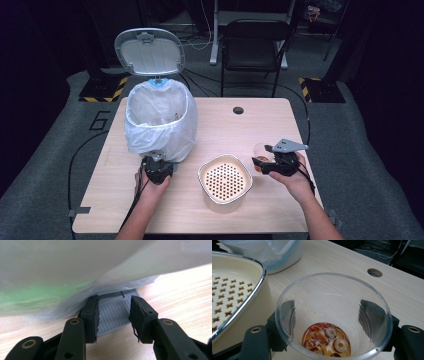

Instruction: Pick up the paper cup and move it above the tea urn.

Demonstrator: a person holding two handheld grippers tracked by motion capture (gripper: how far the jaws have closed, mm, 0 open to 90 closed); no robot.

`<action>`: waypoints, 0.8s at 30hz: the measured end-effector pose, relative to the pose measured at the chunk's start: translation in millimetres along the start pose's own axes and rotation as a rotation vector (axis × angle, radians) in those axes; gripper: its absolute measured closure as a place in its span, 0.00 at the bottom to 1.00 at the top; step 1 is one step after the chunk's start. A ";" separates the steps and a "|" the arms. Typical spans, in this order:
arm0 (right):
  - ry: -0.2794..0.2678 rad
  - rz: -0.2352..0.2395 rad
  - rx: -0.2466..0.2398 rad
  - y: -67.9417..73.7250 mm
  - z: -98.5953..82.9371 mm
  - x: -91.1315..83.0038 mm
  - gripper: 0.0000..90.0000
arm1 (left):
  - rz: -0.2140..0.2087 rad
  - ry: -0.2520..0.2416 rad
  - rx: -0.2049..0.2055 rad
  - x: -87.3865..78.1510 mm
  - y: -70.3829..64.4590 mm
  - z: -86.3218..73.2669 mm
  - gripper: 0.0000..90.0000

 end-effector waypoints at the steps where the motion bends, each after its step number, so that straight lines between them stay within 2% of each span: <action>1: -0.004 0.008 -0.007 -0.1 3.4 1.5 0.33 | 0.000 0.000 0.000 0.0 0.0 0.0 0.66; 4: 0.001 0.043 -0.031 -2.6 15.9 7.3 0.33 | 0.000 0.002 0.002 -0.1 0.2 0.0 0.66; 6: 0.006 0.049 -0.036 -2.6 18.9 9.0 0.33 | 0.001 0.002 0.002 -0.1 0.2 0.0 0.65; 8: 0.012 0.066 -0.069 -3.7 26.9 14.8 0.33 | 0.000 0.000 0.001 0.0 0.0 0.0 0.66; 9: 0.012 0.066 -0.069 -3.7 26.9 14.8 0.33 | 0.000 0.000 0.001 0.0 0.0 0.0 0.66; 11: 0.003 0.078 -0.079 -4.3 32.0 18.7 0.33 | 0.000 0.001 0.002 -0.1 0.2 0.0 0.66; 13: -0.029 0.088 -0.110 -5.4 39.2 23.7 0.33 | 0.001 0.007 0.011 -0.5 0.8 0.0 0.65; 17: -0.040 0.099 -0.129 -4.7 46.7 26.9 0.33 | 0.001 0.005 0.008 -0.4 0.6 0.0 0.66; 18: -0.038 0.114 -0.142 -3.9 50.6 29.0 0.34 | -0.001 0.000 0.000 0.0 0.1 0.0 0.66; 21: -0.039 0.128 -0.160 -3.5 54.4 30.9 0.35 | 0.000 0.006 0.009 -0.4 0.6 0.0 0.65; 23: -0.033 0.139 -0.143 -2.2 57.7 33.0 0.35 | -0.001 0.001 0.002 -0.1 0.2 0.0 0.66; 24: -0.038 0.138 -0.167 -2.6 61.0 34.9 0.35 | -0.001 0.001 0.002 -0.1 0.2 0.0 0.66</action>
Point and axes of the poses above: each handheld gripper's, and its own axes: x roughly forward along the jaws, z roughly out of its top, y roughly to its left, the point moved 3 cm from there along x, roughly forward along the jaws, and after that the axes turned 9 degrees about -x, right-handed, at the moved point
